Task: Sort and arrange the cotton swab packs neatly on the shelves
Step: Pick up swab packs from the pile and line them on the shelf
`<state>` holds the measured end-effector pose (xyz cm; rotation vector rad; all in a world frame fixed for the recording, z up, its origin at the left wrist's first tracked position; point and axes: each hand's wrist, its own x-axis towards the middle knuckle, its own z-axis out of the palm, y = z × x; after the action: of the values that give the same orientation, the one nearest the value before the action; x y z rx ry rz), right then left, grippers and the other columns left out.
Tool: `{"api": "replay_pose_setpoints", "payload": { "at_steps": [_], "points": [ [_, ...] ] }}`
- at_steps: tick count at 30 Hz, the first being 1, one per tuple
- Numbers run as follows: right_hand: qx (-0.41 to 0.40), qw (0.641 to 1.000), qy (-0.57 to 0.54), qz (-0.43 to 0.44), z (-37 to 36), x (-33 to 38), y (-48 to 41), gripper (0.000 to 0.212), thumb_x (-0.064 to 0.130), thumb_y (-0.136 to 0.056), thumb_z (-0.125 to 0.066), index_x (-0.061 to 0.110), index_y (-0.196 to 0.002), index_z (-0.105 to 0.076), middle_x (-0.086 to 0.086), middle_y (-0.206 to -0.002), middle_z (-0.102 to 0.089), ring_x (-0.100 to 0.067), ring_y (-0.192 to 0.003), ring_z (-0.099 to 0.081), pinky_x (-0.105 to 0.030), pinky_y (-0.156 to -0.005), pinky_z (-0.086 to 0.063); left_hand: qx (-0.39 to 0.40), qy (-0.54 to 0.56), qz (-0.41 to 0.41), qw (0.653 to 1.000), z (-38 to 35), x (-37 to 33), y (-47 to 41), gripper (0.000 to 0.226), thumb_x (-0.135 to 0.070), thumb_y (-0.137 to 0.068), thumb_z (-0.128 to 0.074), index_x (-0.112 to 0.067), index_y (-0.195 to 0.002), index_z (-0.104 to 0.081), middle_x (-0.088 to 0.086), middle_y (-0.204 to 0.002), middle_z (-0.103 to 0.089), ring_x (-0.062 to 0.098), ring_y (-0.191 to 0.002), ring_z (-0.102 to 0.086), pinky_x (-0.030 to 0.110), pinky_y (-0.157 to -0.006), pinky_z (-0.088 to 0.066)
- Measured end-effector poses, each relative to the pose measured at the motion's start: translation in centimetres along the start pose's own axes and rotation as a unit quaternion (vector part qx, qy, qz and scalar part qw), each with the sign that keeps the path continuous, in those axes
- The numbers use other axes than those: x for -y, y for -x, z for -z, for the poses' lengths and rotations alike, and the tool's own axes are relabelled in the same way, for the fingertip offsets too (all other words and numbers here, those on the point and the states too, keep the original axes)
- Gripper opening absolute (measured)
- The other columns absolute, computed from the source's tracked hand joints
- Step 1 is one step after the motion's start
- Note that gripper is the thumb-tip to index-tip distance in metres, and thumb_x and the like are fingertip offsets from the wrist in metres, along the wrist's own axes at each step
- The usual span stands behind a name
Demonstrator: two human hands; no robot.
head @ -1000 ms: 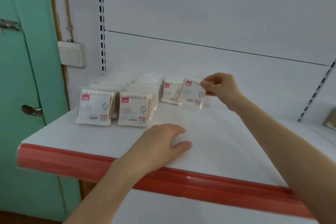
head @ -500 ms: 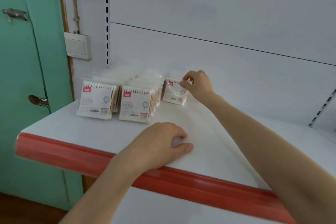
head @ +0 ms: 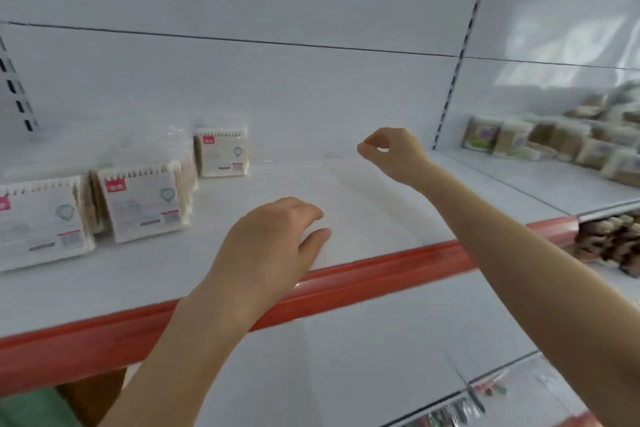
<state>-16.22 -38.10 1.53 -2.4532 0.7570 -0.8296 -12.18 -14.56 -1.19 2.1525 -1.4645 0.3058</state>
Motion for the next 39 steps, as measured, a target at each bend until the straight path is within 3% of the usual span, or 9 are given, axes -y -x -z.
{"api": "replay_pose_setpoints", "payload": {
  "at_steps": [10,15,21,31,35,39],
  "points": [
    [-0.099,0.985,0.076,-0.122,15.3,-14.6,9.6,0.025,0.022,-0.091,-0.056,0.003,-0.106,-0.064,-0.008,-0.113,-0.064,-0.02,-0.11,-0.056,-0.023,-0.088,-0.037,0.048,0.07,-0.18,0.98,-8.1,-15.0,-4.7,0.033,-0.046,-0.093,-0.044,-0.031,-0.119,-0.057,-0.012,-0.115,-0.058,0.01,-0.102,-0.054,0.023,-0.084,-0.041],
    [-0.115,0.978,0.103,-0.142,23.3,-23.2,12.9,0.029,0.023,-0.091,-0.055,0.005,-0.113,-0.062,-0.007,-0.117,-0.063,-0.018,-0.113,-0.054,-0.022,-0.086,-0.035,0.04,0.101,-0.227,0.968,-13.8,-25.2,-8.0,0.042,-0.046,-0.094,-0.043,-0.028,-0.131,-0.051,-0.011,-0.131,-0.053,0.009,-0.117,-0.05,0.02,-0.092,-0.035],
    [-0.153,0.969,0.113,-0.158,32.5,-32.0,14.2,0.029,0.021,-0.09,-0.056,0.005,-0.113,-0.061,-0.007,-0.115,-0.063,-0.02,-0.11,-0.056,-0.022,-0.085,-0.037,0.049,0.103,-0.235,0.965,-19.1,-35.7,-12.6,0.043,-0.046,-0.095,-0.042,-0.028,-0.133,-0.049,-0.009,-0.133,-0.052,0.01,-0.119,-0.048,0.022,-0.094,-0.036],
    [-0.153,0.973,0.085,-0.147,38.2,-45.7,10.4,0.034,0.021,-0.091,-0.055,0.008,-0.123,-0.055,-0.004,-0.125,-0.059,-0.015,-0.116,-0.053,-0.017,-0.089,-0.034,0.027,0.107,-0.242,0.964,-28.0,-45.9,-22.0,0.044,-0.046,-0.095,-0.041,-0.031,-0.135,-0.045,-0.015,-0.137,-0.047,0.004,-0.124,-0.042,0.015,-0.09,-0.031],
    [-0.161,0.975,0.082,-0.132,41.1,-50.9,6.2,0.036,0.023,-0.09,-0.057,0.007,-0.122,-0.056,-0.006,-0.124,-0.059,-0.016,-0.116,-0.053,-0.018,-0.089,-0.035,0.005,0.136,-0.221,0.966,-31.5,-48.7,-27.5,0.044,-0.045,-0.093,-0.047,-0.023,-0.13,-0.054,-0.007,-0.131,-0.055,0.01,-0.121,-0.048,0.019,-0.094,-0.034],
    [-0.151,0.98,0.084,-0.104,44.7,-55.1,1.5,0.04,0.028,-0.088,-0.061,0.008,-0.122,-0.055,-0.005,-0.12,-0.06,-0.018,-0.112,-0.054,-0.026,-0.093,-0.04,-0.037,0.129,-0.185,0.974,-34.1,-51.5,-32.5,0.055,-0.049,-0.08,-0.042,-0.016,-0.118,-0.065,0.0,-0.118,-0.065,0.019,-0.109,-0.059,0.023,-0.085,-0.037]
  ]
}}
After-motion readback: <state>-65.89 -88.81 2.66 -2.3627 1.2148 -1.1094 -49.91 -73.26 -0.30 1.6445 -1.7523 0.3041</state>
